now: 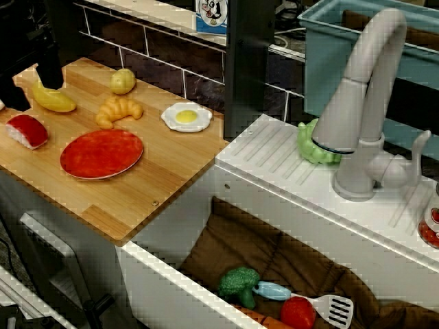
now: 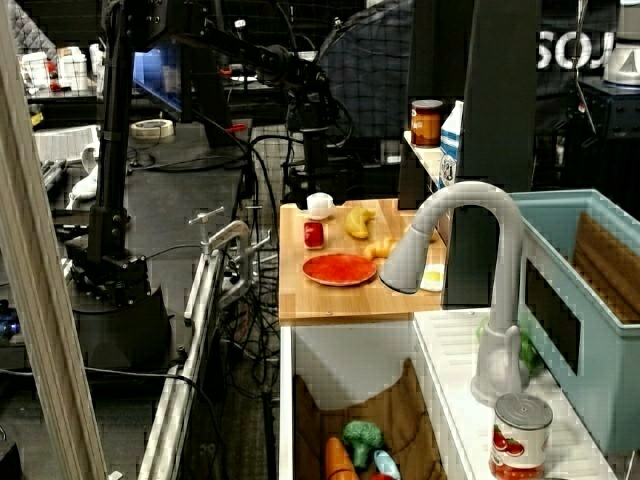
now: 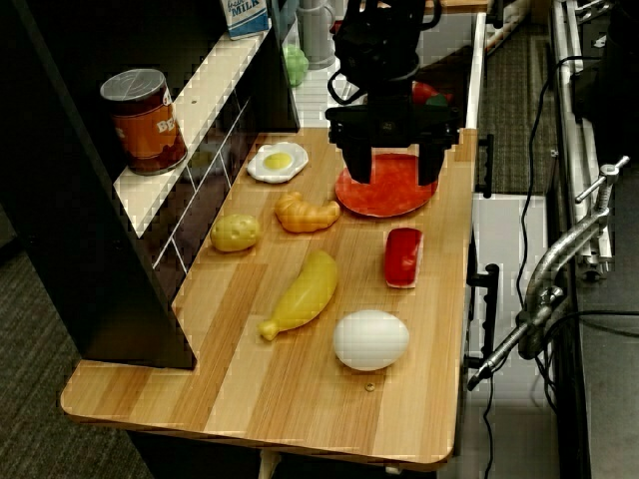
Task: Put sushi on plate
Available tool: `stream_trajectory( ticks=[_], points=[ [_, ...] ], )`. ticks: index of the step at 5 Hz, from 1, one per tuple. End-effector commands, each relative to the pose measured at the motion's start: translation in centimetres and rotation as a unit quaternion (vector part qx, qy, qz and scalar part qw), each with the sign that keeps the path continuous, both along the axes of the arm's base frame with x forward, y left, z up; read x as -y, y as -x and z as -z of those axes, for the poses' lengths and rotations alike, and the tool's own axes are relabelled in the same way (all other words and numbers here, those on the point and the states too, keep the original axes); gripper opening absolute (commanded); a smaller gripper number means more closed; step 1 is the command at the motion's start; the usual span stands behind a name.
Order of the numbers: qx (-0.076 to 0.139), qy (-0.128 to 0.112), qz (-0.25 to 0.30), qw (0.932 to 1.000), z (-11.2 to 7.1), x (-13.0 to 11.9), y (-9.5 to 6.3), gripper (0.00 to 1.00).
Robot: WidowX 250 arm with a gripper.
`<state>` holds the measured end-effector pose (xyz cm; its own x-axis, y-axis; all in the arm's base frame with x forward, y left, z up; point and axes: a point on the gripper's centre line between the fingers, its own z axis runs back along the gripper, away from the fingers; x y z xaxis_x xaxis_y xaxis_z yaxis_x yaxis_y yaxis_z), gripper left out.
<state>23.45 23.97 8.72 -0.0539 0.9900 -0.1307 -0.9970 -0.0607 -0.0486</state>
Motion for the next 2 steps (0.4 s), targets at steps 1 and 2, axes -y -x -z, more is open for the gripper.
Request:
stream_trajectory(
  ticks=[1,2],
  points=[
    [0.011,-0.032,-0.003,0.9994,-0.07,-2.34,0.29,1.0],
    [0.011,-0.031,-0.007,0.9994,0.23,-2.83,0.2,1.0]
  ],
)
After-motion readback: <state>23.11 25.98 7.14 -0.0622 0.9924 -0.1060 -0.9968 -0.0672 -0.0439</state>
